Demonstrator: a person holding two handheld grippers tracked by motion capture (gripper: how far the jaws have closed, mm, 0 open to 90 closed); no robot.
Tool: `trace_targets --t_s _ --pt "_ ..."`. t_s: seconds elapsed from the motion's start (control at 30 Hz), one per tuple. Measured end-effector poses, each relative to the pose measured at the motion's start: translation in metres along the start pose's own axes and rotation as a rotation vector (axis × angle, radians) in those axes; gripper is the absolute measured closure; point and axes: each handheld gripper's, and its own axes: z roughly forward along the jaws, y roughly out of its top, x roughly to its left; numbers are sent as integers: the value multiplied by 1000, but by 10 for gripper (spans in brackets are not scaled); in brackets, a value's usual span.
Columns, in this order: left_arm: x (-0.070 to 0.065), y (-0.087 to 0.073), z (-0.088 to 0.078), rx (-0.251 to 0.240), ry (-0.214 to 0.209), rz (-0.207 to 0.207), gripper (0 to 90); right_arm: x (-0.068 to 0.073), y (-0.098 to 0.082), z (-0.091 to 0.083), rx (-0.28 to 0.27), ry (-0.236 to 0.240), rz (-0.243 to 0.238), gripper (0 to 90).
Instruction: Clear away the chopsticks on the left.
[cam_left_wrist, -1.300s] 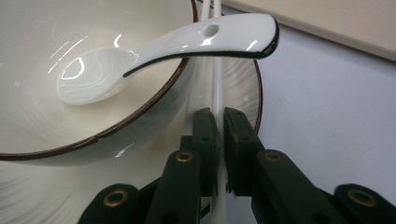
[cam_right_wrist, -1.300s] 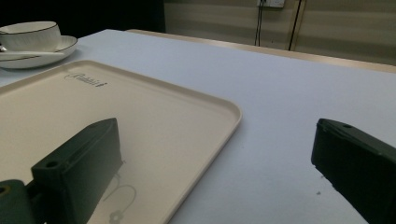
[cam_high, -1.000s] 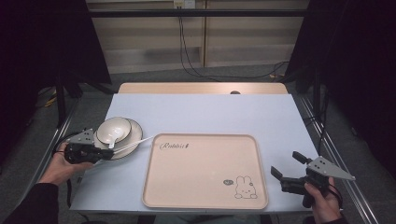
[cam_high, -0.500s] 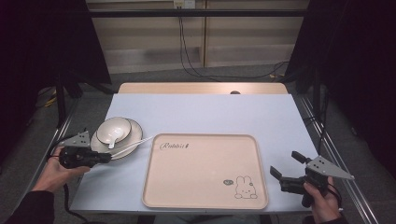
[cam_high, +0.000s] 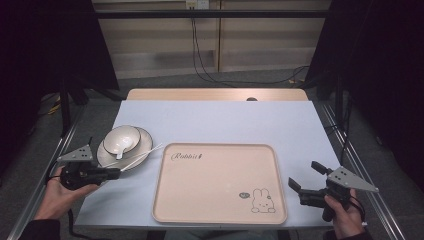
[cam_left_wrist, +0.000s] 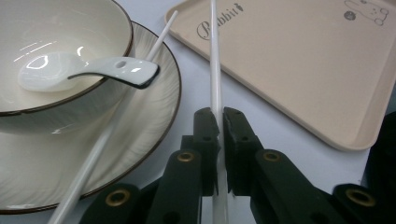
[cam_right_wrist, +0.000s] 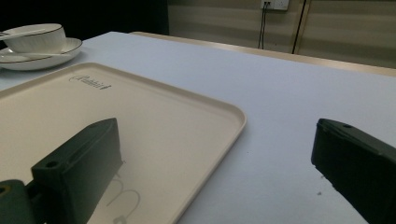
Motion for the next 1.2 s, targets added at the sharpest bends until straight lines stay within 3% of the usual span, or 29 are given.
trace_targets --t_s 0.3,0.57,0.6,0.9,1.2 --pt "-17 -2 1 -27 18 -86 848 0 0 0 -1 2 1 13" --pt "-41 -1 8 -62 43 -156 848 1 0 0 -2 2 -2 13" --pt "-46 0 10 -65 62 -165 848 1 0 0 -3 0 1 13" --pt "-63 6 16 -78 72 -197 848 1 0 0 -1 2 -2 13" --pt "-84 14 27 -85 114 -259 848 1 0 0 -1 3 -1 13"
